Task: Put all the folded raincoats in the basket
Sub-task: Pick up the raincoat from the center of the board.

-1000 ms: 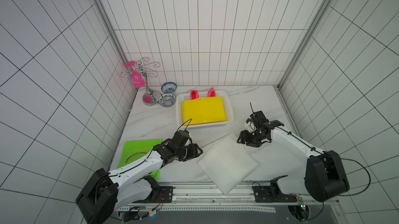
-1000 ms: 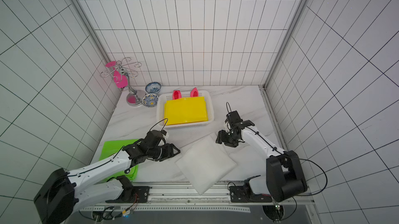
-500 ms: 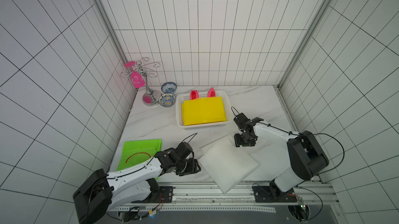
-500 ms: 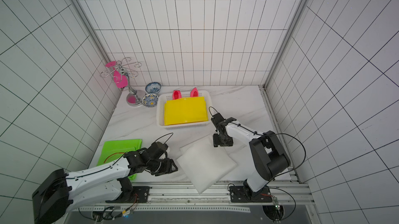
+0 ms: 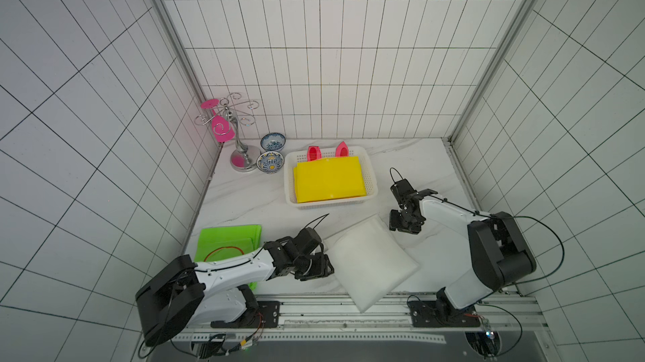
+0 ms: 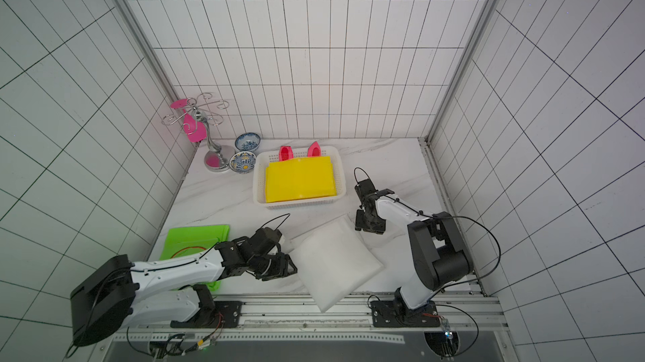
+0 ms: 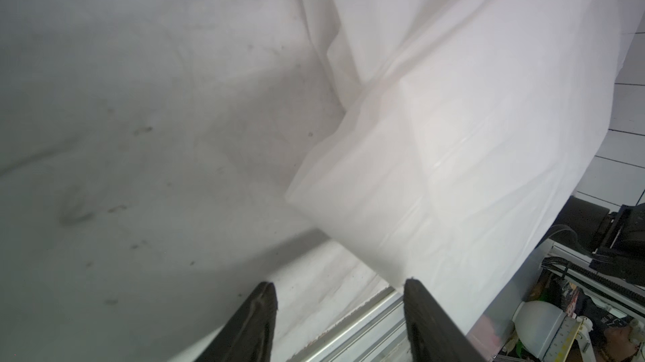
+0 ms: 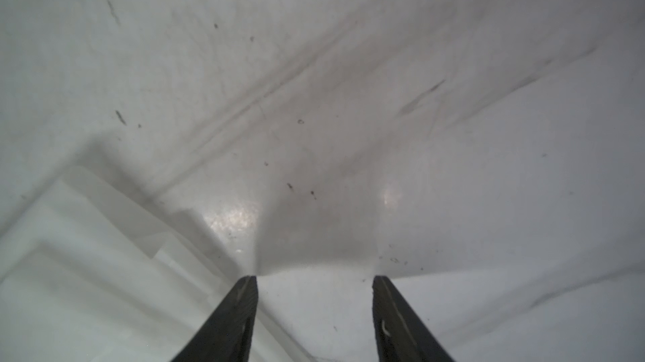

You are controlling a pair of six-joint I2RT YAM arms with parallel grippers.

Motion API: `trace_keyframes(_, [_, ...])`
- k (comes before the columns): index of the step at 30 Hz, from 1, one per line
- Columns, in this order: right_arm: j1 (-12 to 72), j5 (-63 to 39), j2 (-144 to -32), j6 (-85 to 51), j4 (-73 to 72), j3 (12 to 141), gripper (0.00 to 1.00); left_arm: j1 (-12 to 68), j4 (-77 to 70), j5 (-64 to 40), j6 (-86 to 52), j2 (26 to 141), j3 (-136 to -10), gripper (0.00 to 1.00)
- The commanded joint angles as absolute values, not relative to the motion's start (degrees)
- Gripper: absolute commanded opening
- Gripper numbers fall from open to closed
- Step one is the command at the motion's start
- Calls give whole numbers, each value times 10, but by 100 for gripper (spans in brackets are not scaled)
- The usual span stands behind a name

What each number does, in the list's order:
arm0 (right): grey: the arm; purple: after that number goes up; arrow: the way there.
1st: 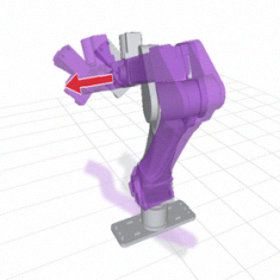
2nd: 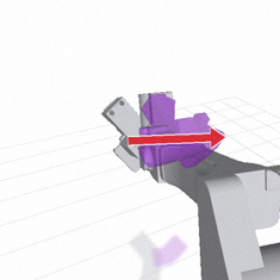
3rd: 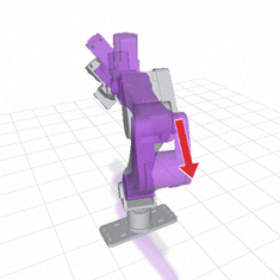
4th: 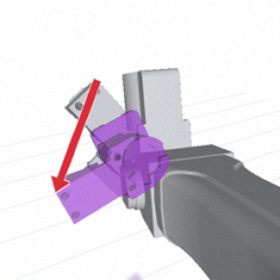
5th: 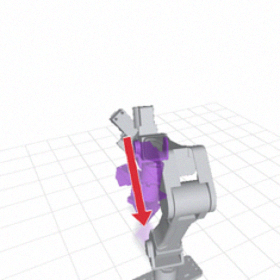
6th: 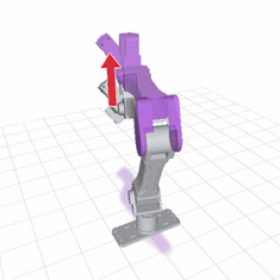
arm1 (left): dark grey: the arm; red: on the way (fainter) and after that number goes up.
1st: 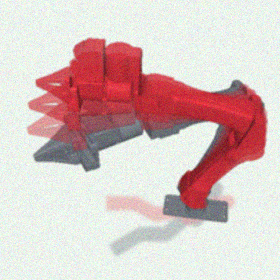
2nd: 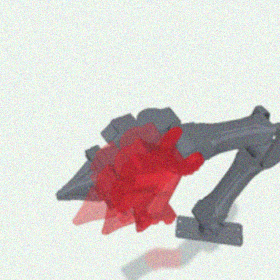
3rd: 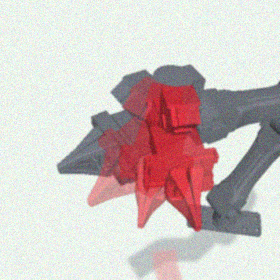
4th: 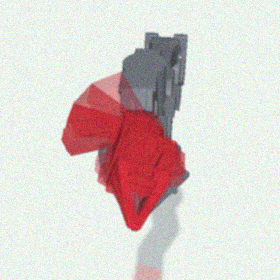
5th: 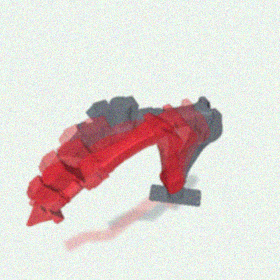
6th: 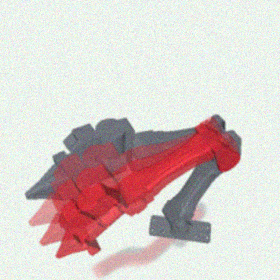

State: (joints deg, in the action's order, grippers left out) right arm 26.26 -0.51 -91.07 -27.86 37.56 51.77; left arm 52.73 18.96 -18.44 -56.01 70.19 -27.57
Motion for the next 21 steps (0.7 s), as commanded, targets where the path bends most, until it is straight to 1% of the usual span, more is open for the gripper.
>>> trace_keyframes(1, [261, -32, -869, -277, 380, 508, 58, 527, 142, -143, -561, 725, -303, 45])
trace_keyframes(2, [260, -34, -856, -274, 384, 510, 59, 525, 142, -134, -562, 735, -309, 36])
trace_keyframes(4, [256, -41, -837, -269, 393, 516, 61, 521, 142, -124, -559, 749, -321, 23])
trace_keyframes(7, [248, -58, -816, -261, 405, 525, 61, 514, 137, -123, -554, 765, -337, 14])
trace_keyframes(9, [245, -66, -805, -259, 410, 529, 61, 512, 130, -125, -549, 773, -348, 5])
trace_keyframes(10, [245, -67, -801, -258, 412, 531, 62, 512, 130, -125, -546, 777, -354, 3])
trace_keyframes(15, [240, -63, -786, -258, 414, 525, 62, 510, 140, -112, -536, 789, -372, 2])
trace_keyframes(21, [229, -71, -811, -235, 432, 525, 64, 494, 147, -90, -553, 781, -350, 0])
